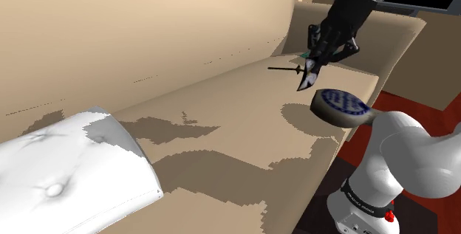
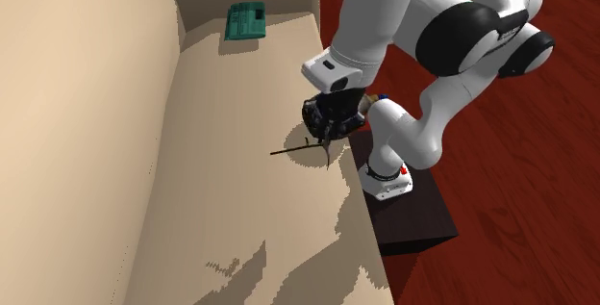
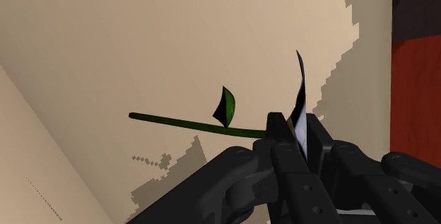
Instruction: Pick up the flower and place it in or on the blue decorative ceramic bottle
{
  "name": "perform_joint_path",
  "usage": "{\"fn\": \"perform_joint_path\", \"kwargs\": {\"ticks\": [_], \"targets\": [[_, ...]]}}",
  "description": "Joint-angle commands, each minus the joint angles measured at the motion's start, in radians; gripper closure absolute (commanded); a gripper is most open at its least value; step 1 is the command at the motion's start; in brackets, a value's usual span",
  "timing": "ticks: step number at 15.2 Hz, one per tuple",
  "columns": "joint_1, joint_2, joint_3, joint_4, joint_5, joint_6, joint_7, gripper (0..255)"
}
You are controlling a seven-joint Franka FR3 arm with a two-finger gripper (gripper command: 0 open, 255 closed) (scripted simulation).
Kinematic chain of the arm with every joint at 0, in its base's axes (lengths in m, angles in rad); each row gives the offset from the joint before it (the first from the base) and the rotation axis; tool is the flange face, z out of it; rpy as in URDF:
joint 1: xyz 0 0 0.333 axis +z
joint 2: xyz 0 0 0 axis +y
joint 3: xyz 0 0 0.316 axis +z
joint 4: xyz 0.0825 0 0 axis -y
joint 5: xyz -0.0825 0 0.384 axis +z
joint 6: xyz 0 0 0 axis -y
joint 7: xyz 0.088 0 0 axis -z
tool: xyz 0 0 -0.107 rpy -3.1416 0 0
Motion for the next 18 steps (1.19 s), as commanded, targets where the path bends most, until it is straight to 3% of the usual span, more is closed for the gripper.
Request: {"fn": "perform_joint_path", "kwargs": {"ticks": [1, 9, 18], "targets": [[-0.009, -0.067, -0.021, -0.018, -0.017, -0.05, -0.022, 255], [-0.053, -0.274, -0.129, -0.019, -0.115, -0.253, -0.132, 255], [-0.088, -0.425, -0.253, 0.078, -0.261, -0.481, -0.279, 255]]}}
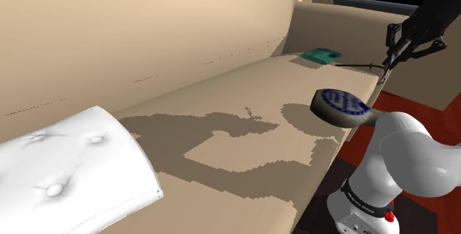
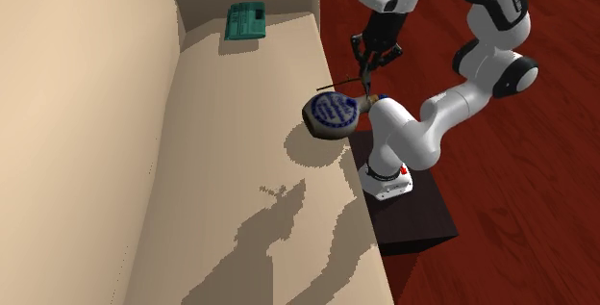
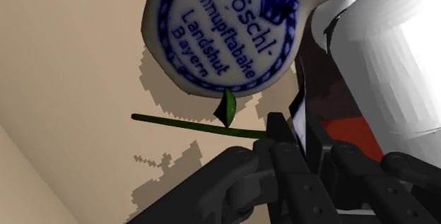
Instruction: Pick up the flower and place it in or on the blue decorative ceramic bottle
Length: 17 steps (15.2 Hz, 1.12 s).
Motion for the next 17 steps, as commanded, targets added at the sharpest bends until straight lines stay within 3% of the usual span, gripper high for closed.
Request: {"fn": "perform_joint_path", "kwargs": {"ticks": [1, 2, 17], "targets": [[-0.004, -0.023, -0.027, 0.038, -0.038, -0.056, -0.038, 255], [-0.006, -0.039, -0.048, 0.069, -0.069, -0.096, -0.069, 255], [-0.052, -0.232, -0.112, -0.181, -0.138, -0.037, -0.073, 255]]}}
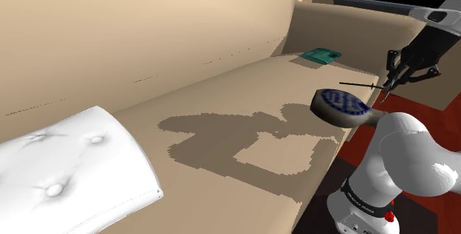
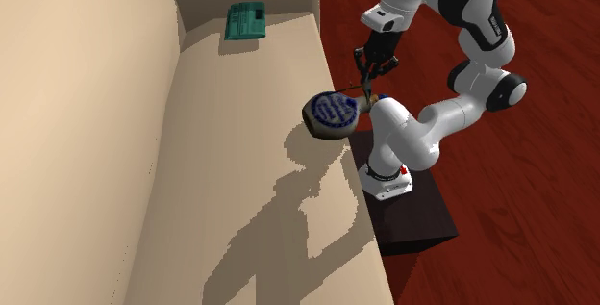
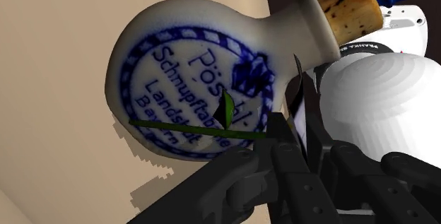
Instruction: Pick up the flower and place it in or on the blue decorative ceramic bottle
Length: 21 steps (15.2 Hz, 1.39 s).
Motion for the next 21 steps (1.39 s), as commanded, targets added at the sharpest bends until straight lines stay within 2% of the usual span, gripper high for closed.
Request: {"fn": "perform_joint_path", "kwargs": {"ticks": [1, 5, 13, 14, 19, 21], "targets": [[-0.007, -0.024, -0.009, -0.03, -0.008, 0.006, 0.0, 255], [-0.023, -0.076, -0.033, -0.092, -0.033, 0.016, -0.003, 255], [-0.025, -0.081, -0.035, -0.097, -0.035, 0.016, -0.004, 255], [-0.025, -0.081, -0.035, -0.097, -0.035, 0.016, -0.004, 0], [-0.025, -0.081, -0.035, -0.097, -0.035, 0.016, -0.004, 0], [-0.009, -0.026, -0.008, -0.016, -0.01, -0.009, -0.008, 0]]}}
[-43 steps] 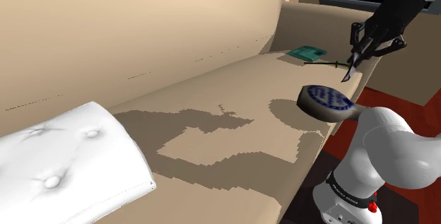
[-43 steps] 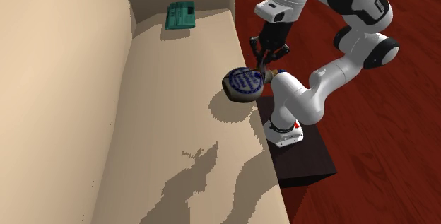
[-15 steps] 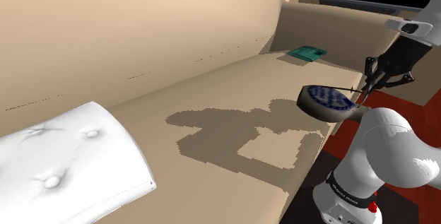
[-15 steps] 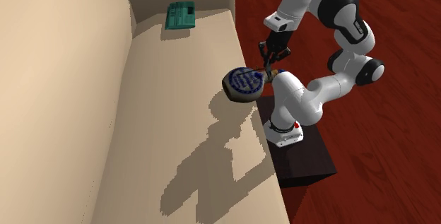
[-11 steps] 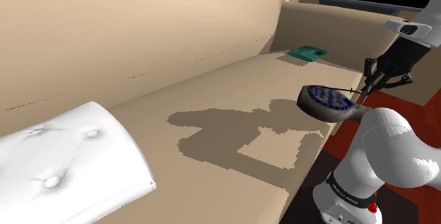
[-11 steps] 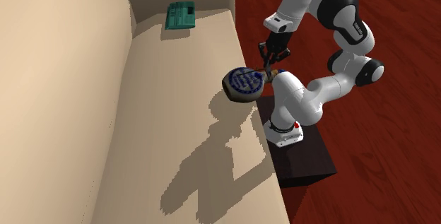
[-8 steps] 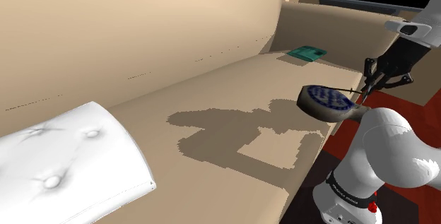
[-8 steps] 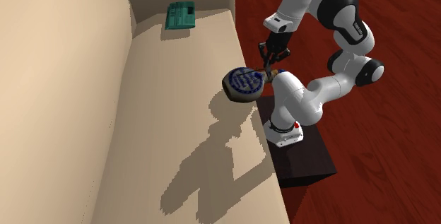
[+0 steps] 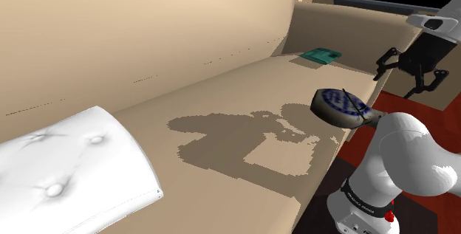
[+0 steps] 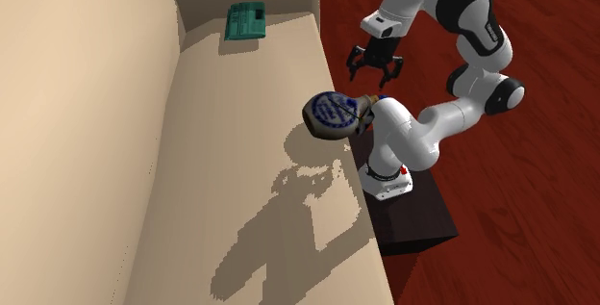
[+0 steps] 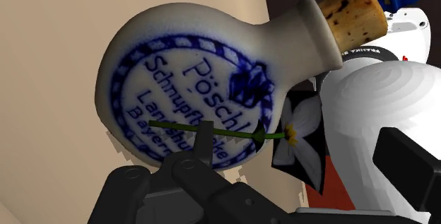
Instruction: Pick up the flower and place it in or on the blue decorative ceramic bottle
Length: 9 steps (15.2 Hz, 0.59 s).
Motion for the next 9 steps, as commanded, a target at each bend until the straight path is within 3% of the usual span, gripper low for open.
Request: {"fn": "perform_joint_path", "kwargs": {"ticks": [1, 9], "targets": [[0.012, 0.045, 0.021, 0.07, 0.018, -0.025, -0.005, 0], [0.016, 0.067, 0.029, 0.103, 0.026, -0.036, -0.007, 0]]}}
